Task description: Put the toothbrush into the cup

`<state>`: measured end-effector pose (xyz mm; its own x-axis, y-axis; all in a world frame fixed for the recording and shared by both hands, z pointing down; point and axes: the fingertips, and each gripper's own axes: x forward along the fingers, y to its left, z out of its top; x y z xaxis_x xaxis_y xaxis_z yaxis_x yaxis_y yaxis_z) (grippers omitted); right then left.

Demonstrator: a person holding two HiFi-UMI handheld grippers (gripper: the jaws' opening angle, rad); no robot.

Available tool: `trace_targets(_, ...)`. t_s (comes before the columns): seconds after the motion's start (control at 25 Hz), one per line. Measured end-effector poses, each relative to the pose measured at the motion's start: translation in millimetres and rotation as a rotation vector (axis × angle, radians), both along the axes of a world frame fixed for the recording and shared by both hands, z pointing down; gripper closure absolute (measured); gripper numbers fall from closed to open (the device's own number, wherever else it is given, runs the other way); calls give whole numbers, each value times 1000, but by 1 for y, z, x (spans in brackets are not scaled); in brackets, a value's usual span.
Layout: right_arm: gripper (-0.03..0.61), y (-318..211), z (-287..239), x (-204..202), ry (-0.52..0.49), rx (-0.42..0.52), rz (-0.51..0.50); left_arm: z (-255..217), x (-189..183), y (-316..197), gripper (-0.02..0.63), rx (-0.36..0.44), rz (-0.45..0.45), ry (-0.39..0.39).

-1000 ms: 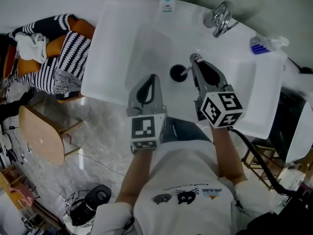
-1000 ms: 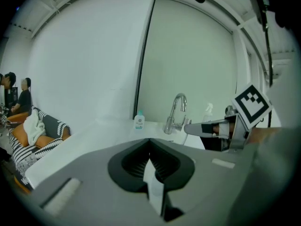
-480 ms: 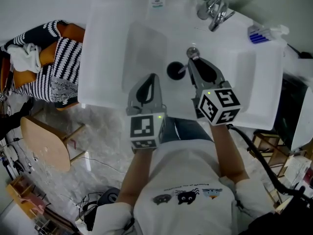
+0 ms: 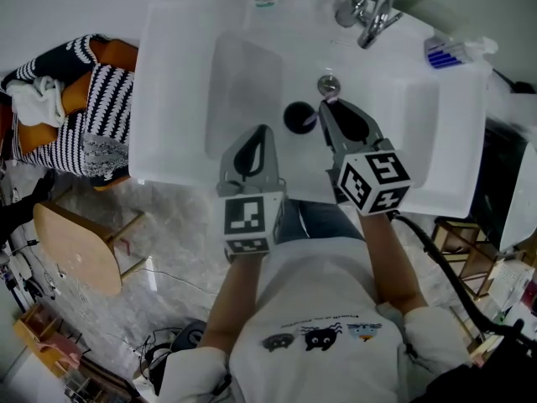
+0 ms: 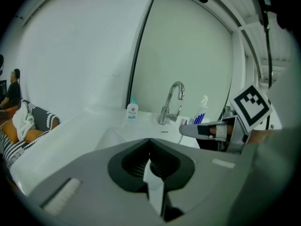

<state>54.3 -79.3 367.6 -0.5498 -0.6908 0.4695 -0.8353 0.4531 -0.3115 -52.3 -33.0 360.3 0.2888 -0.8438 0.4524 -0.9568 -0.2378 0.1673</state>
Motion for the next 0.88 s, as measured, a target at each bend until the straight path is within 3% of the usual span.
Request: trace_targets(0.88, 526, 10, 20, 2, 25, -42, 17, 8, -2, -2, 614, -25, 2, 20)
